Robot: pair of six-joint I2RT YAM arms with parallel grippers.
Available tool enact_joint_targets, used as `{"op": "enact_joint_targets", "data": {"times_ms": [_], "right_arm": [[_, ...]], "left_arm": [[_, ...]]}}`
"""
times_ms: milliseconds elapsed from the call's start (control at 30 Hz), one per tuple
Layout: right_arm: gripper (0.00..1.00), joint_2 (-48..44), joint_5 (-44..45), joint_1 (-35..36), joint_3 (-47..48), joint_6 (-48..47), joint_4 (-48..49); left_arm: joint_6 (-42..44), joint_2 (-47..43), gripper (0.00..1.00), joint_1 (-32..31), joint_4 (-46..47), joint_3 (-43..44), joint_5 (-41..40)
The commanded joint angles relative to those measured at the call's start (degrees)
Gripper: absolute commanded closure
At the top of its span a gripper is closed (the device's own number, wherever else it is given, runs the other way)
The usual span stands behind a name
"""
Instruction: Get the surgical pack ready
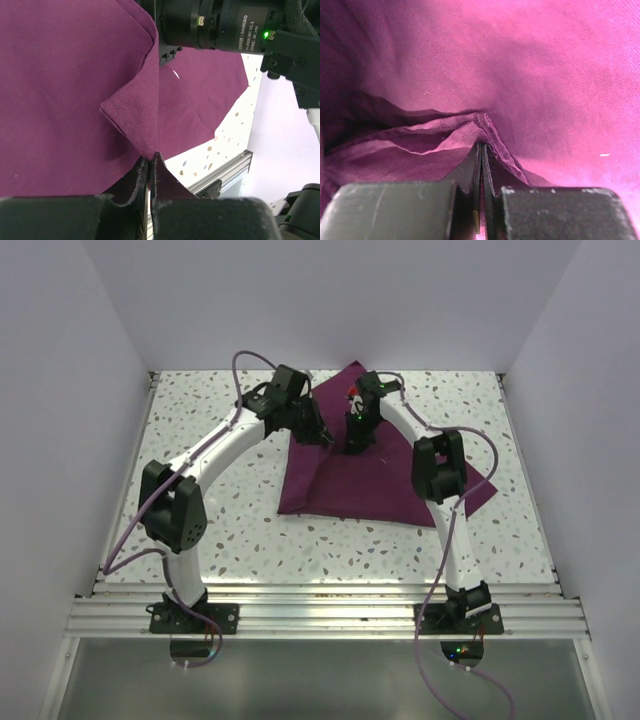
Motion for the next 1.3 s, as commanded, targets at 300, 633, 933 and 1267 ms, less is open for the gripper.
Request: {"op": "enact_joint_targets", "data": {"times_ms": [300,633,933,1267], "right_arm": [[1.00,4.7,-6.8,-2.8,-1.5,4.4,2.0],[1.00,1.1,-9.5,-8.7,-1.5,8.9,4.1],[1.00,-4.5,-7.1,-14.7,-0.5,7.8,1.0],[1.00,-12.0,-3.9,-14.2,-3.1,3.8,-2.1]], "left_arm": [[0.0,6.4,1.00,-1.8,3.1,4.5,3.5],[0.1,15.3,1.00,-3.2,3.6,11.6,6.0],[1.0,18.6,0.60,-4.1,5.7,10.9,10.4],[10.7,4.2,0.36,-0.2,2.3,5.7,4.5]]}}
